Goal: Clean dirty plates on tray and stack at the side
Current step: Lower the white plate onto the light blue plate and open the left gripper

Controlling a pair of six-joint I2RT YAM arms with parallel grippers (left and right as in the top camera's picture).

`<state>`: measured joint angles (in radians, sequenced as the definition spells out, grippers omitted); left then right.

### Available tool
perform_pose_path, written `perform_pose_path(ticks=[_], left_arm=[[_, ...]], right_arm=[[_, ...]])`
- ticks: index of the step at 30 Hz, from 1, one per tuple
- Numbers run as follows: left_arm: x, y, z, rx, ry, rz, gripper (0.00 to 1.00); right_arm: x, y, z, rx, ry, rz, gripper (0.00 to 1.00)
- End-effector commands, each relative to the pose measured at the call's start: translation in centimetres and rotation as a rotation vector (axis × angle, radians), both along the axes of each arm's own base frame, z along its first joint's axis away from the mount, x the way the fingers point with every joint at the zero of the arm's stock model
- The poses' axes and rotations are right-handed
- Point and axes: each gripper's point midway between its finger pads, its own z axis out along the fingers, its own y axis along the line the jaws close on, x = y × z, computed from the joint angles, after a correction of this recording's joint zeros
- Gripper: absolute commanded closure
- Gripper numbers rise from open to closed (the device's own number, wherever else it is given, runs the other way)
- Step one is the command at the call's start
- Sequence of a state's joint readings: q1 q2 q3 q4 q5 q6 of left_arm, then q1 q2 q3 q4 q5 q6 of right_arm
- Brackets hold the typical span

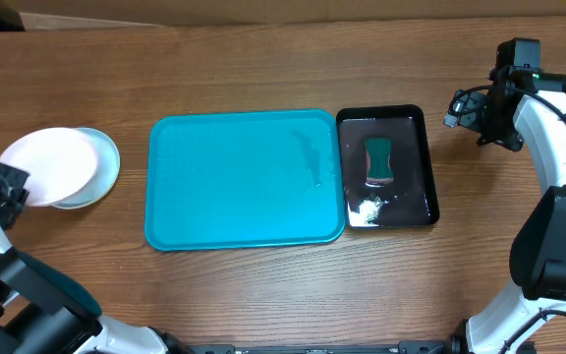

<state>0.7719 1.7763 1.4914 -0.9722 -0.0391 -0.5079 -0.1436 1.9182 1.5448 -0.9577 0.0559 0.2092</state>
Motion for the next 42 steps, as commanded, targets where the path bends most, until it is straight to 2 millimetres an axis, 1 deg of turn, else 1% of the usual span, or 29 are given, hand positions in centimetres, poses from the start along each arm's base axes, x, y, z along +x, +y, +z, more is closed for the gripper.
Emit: perform_pose_path(ticks=[1, 6, 9, 12, 17, 18, 19, 20, 22, 24, 25, 26, 27, 29, 31, 33, 36, 37, 38, 39, 42], left_arm=[[-0.1, 0.0, -0.4, 0.010, -0.042, 0.036, 0.96], [1.3, 0.5, -2.1, 0.058, -0.094, 0.020, 0.96], [1.8, 0.8, -3.0, 0.083, -0.115, 0.016, 0.96], [2.2, 0.9, -3.1, 0.093, -0.135, 0.013, 0.96], [2.2, 1.0, -3.0, 0.098, -0.139, 0.013, 0.96], [2.2, 1.0, -3.0, 0.097, -0.140, 0.013, 0.92], [2.3, 1.0, -3.0, 0.093, -0.143, 0.011, 0.85], [2.5, 0.8, -3.0, 0.082, -0.153, 0.003, 0.82], [2.9, 0.3, -3.0, 0.061, -0.175, -0.013, 0.79], [3.7, -0.3, -2.8, 0.032, -0.212, -0.047, 0.73], [4.3, -0.7, -2.7, 0.013, -0.238, -0.082, 0.61], [5.2, -1.9, -2.5, -0.029, -0.284, -0.154, 0.46], [5.8, -2.7, -2.2, -0.056, -0.318, -0.214, 0.38], [7.2, -4.6, -1.6, -0.102, -0.385, -0.329, 0.25], [8.4, -6.3, -1.2, -0.122, -0.422, -0.417, 0.15], [9.6, -8.3, -1.0, -0.125, -0.437, -0.512, 0.11], [11.3, -11.9, -0.9, -0.128, -0.436, -0.653, 0.10], [12.3, -14.9, -1.0, -0.138, -0.426, -0.745, 0.04], [12.7, -16.7, -1.0, -0.146, -0.422, -0.795, 0.01], [13.4, -19.8, -1.1, -0.163, -0.413, -0.877, 0.00], [13.8, -24.6, -1.5, -0.175, -0.375, -0.989, 0.00]], right_arm=[[0.3, -0.2, 0.5, -0.004, -0.018, -0.009, 0.00], [0.3, -0.2, 0.5, -0.004, -0.018, -0.009, 0.00], [0.3, -0.2, 0.5, -0.004, -0.018, -0.009, 0.00], [0.3, -0.2, 0.5, -0.004, -0.018, -0.009, 0.00], [0.3, -0.2, 0.5, -0.004, -0.018, -0.009, 0.00], [0.3, -0.2, 0.5, -0.004, -0.018, -0.009, 0.00], [0.3, -0.2, 0.5, -0.004, -0.018, -0.009, 0.00], [0.3, -0.2, 0.5, -0.004, -0.018, -0.009, 0.00], [0.3, -0.2, 0.5, -0.004, -0.018, -0.009, 0.00], [0.3, -0.2, 0.5, -0.004, -0.018, -0.009, 0.00], [0.3, -0.2, 0.5, -0.004, -0.018, -0.009, 0.00], [0.3, -0.2, 0.5, -0.004, -0.018, -0.009, 0.00], [0.3, -0.2, 0.5, -0.004, -0.018, -0.009, 0.00], [0.3, -0.2, 0.5, -0.004, -0.018, -0.009, 0.00], [0.3, -0.2, 0.5, -0.004, -0.018, -0.009, 0.00], [0.3, -0.2, 0.5, -0.004, -0.018, -0.009, 0.00], [0.3, -0.2, 0.5, -0.004, -0.018, -0.009, 0.00], [0.3, -0.2, 0.5, -0.004, -0.018, -0.009, 0.00], [0.3, -0.2, 0.5, -0.004, -0.018, -0.009, 0.00], [0.3, -0.2, 0.5, -0.004, -0.018, -0.009, 0.00], [0.3, -0.2, 0.5, -0.004, -0.018, -0.009, 0.00]])
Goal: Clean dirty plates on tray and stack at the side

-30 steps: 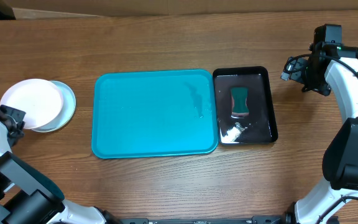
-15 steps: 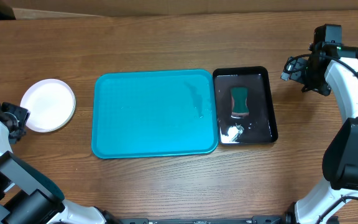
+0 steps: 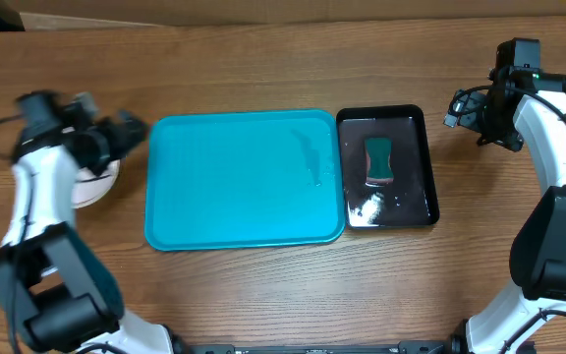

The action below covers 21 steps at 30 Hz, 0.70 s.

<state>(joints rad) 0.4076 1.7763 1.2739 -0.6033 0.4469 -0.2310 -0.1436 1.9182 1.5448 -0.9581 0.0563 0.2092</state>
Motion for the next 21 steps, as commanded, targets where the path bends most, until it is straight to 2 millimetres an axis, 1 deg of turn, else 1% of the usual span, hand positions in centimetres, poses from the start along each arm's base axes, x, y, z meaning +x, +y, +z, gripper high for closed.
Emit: perform_pose_path(ticks=[1, 3, 7, 12, 17, 21], left_arm=[[0.6, -7.2, 0.8, 0.039, -0.021, -0.217, 0.00], [0.6, -9.6, 0.5, 0.075, -0.005, -0.269, 0.00], [0.3, -13.5, 0.0, 0.151, 0.017, -0.356, 0.00], [-0.4, -17.3, -0.3, 0.177, 0.023, -0.448, 0.00], [-0.8, -19.7, -0.2, 0.178, 0.017, -0.506, 0.00], [-1.0, -20.3, -0.2, 0.178, 0.016, -0.521, 0.00]], right_arm=[[0.3, -0.2, 0.5, -0.004, -0.019, -0.008, 0.00], [0.3, -0.2, 0.5, -0.004, -0.019, -0.008, 0.00], [0.3, -0.2, 0.5, -0.004, -0.019, -0.008, 0.00], [0.3, -0.2, 0.5, -0.004, -0.019, -0.008, 0.00], [0.3, -0.2, 0.5, -0.004, -0.019, -0.008, 0.00], [0.3, -0.2, 0.5, -0.004, -0.019, -0.008, 0.00]])
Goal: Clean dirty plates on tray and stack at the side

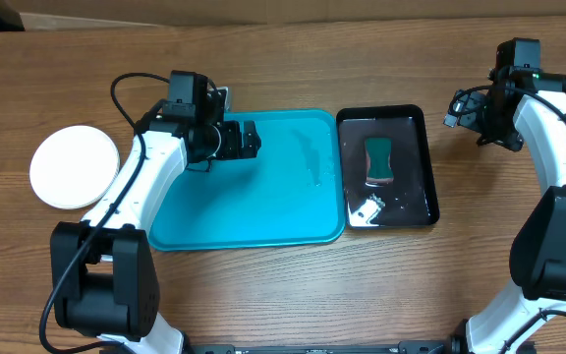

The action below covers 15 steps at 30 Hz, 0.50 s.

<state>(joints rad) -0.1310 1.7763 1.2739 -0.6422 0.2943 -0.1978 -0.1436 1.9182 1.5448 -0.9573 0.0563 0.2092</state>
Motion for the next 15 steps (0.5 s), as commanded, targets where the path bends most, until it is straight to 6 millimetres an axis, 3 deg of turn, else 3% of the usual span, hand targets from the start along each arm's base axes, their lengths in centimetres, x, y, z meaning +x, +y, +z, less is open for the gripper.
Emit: perform_pose_path(ticks=[1, 10, 15], left_arm=[[-0.1, -0.1, 1.0, 0.021, -0.037, -0.024, 0.00], [-0.1, 0.0, 1.0, 0.021, -0.037, -0.023, 0.00], [-0.1, 0.0, 1.0, 0.021, -0.037, -0.023, 0.00]], right_arm=[[0.2, -0.2, 0.5, -0.003, -0.018, -0.008, 0.00], [0.2, -0.2, 0.3, -0.003, -0.014, -0.009, 0.00], [0.5, 1.4, 0.9, -0.004, -0.026, 0.030, 0.00]])
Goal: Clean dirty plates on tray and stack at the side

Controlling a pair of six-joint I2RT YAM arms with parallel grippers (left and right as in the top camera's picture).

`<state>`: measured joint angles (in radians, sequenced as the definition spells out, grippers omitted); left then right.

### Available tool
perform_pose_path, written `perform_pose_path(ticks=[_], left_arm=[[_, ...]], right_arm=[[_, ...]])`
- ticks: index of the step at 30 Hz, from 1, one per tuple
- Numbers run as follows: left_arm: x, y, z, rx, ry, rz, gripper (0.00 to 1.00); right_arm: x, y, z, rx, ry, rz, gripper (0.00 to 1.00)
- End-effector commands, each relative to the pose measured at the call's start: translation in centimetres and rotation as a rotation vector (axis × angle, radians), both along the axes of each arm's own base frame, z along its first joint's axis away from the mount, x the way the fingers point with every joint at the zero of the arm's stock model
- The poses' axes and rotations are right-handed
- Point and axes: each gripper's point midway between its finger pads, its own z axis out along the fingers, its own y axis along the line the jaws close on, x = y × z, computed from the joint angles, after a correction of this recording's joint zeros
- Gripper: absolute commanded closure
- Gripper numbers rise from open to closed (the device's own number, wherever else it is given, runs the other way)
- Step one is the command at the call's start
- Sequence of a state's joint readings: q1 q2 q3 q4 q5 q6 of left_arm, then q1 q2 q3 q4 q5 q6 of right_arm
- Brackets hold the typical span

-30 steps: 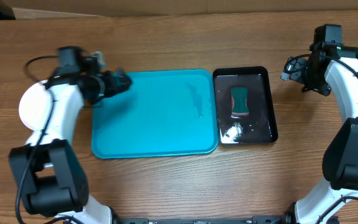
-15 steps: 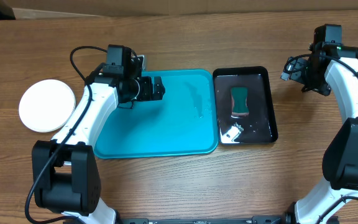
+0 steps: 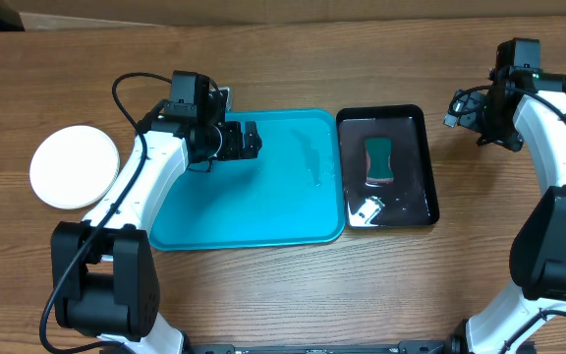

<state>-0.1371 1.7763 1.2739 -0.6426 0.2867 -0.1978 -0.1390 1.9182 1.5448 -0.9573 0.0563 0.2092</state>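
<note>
White plates [image 3: 75,165] lie in one neat stack on the wood at the left, off the tray. The teal tray [image 3: 244,202] in the middle carries no plates, only a few wet streaks near its upper right. My left gripper [image 3: 250,140] hovers over the tray's upper left part, pointing right, open with nothing between its fingers. My right gripper [image 3: 459,108] hangs at the far right, beyond the black tray; its jaws are too small to read.
A black tray [image 3: 428,157] sits right of the teal tray, holding a green sponge [image 3: 378,160] and a wet white patch at its front. Bare wooden table surrounds everything.
My left gripper was at the far left edge beside the plates, whose top plate sat askew on the one beneath. It then showed blurred beside the stack. Since then it has stood over the tray's upper left, with the plates aligned. The right arm stayed put.
</note>
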Motion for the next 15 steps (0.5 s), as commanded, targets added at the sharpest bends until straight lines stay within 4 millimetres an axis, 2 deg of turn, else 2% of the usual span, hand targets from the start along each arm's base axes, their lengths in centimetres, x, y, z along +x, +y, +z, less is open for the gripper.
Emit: perform_pose_path(ticks=[1, 2, 4, 8, 10, 12, 15], left_arm=[[0.0, 0.1, 1.0, 0.014, -0.036, -0.020, 0.00], [0.0, 0.1, 1.0, 0.014, -0.036, -0.020, 0.00], [0.0, 0.1, 1.0, 0.014, -0.036, -0.020, 0.00], [0.0, 0.1, 1.0, 0.014, -0.036, -0.020, 0.00], [0.0, 0.1, 1.0, 0.014, -0.036, -0.020, 0.00], [0.0, 0.1, 1.0, 0.015, -0.036, -0.020, 0.00], [0.0, 0.1, 1.0, 0.014, -0.036, -0.020, 0.00]], right_arm=[[0.6, 2.0, 1.2, -0.005, -0.035, 0.043, 0.00], [0.7, 2.9, 1.9, -0.006, -0.051, 0.064, 0.00], [0.7, 5.6, 4.6, -0.009, -0.115, 0.125, 0.00], [-0.8, 11.9, 12.5, 0.001, -0.312, 0.274, 0.00], [-2.7, 15.0, 16.9, 0.018, -0.425, 0.353, 0.00], [-5.4, 17.9, 21.2, 0.048, -0.541, 0.435, 0.00], [-9.8, 20.5, 26.6, 0.099, -0.692, 0.532, 0.00]])
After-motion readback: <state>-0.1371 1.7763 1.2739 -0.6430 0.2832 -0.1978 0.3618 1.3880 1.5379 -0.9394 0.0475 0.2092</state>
